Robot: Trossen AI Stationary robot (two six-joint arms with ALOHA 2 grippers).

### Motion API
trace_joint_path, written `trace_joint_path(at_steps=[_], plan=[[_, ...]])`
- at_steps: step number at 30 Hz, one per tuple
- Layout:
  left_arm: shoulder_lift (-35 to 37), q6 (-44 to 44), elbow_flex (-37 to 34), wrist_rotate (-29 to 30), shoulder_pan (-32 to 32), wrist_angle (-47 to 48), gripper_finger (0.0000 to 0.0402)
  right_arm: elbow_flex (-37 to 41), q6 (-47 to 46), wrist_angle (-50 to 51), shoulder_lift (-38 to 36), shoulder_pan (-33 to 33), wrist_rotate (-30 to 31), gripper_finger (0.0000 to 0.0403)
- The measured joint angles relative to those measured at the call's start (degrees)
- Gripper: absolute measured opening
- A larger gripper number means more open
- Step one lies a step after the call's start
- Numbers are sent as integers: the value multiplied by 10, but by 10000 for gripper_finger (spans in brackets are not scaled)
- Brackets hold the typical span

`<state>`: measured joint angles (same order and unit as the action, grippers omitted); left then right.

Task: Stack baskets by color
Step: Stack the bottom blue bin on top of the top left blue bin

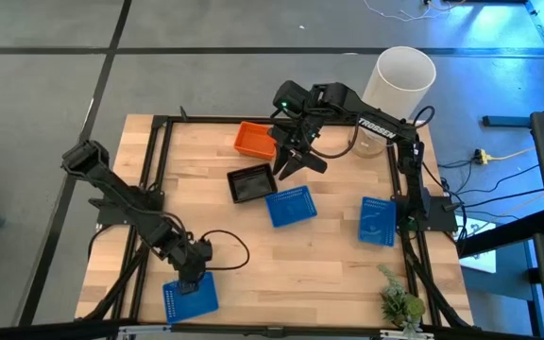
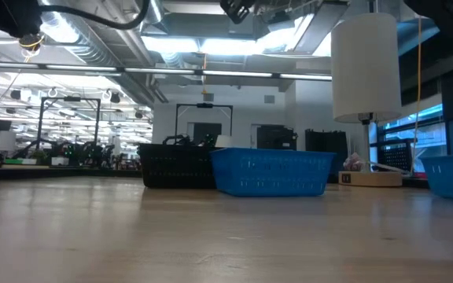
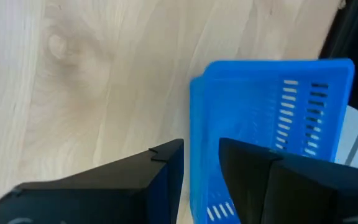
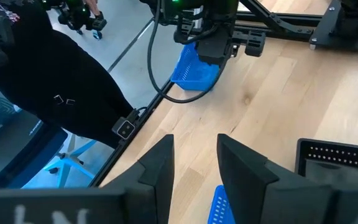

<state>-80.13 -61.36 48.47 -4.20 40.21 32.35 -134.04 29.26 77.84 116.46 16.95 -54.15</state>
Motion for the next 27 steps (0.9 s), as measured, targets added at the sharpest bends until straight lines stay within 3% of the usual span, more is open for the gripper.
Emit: trace_joint_path(at_steps=[21,27], plan=[[-90,10,0,2,3,-33,90,0,26,16,0,0,6,120],[-114,36,0,-35,-14,-28,13,0,31,31,-1,0,7,120]])
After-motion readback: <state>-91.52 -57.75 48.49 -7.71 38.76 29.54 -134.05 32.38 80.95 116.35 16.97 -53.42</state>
